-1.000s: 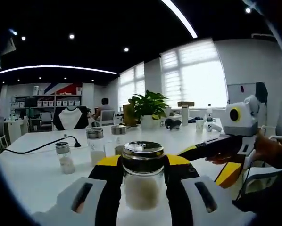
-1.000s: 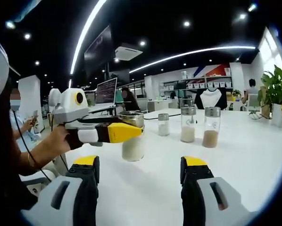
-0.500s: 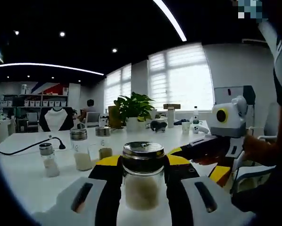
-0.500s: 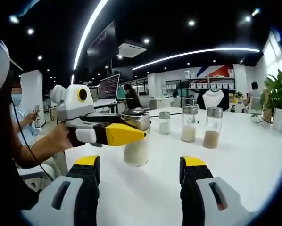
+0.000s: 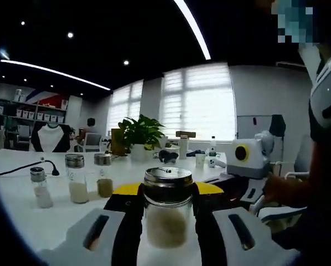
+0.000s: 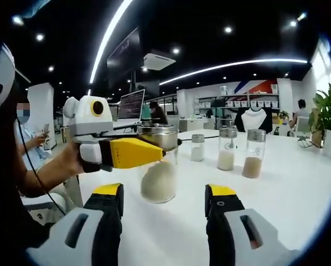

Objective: Rotate the seasoning bottle until the label or dispensing opening points toward the visible target arrow and the bottle remains upright within the marked orientation range

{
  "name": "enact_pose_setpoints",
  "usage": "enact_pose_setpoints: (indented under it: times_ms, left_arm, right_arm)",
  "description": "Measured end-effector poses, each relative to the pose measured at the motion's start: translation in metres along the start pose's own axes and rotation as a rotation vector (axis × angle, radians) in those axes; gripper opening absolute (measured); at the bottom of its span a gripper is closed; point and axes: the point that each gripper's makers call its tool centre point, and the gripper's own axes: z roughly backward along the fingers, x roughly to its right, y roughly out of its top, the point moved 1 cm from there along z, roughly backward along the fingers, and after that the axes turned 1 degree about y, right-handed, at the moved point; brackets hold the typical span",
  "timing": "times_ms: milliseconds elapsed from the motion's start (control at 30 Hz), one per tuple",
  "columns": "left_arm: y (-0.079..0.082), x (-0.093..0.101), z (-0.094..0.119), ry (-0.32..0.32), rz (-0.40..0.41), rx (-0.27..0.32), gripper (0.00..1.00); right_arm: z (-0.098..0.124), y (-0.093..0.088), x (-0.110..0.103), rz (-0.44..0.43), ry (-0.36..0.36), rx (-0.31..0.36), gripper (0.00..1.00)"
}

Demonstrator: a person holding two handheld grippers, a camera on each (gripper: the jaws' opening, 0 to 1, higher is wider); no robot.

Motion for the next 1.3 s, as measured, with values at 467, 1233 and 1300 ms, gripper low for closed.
enact_pose_setpoints:
  times_ms: [467, 1233, 1300]
  left_arm:
    - [0.002, 0.018, -0.004, -0.086, 0.008, 0.002, 0.36]
    - [0.002, 0.034, -0.003, -0.172, 0.039, -0.004, 0.36]
    - [0.002, 0.035, -0.003, -0.172, 0.035, -0.004, 0.36]
  right_arm:
    - [0.000, 0.004, -0.005, 0.005, 0.026, 0.016, 0.52]
    - [0.003, 0.009, -0.011, 0.006, 0.056, 0.032, 0.39]
    - [0.003, 0.010, -0.014, 0.007, 0.066, 0.037, 0.36]
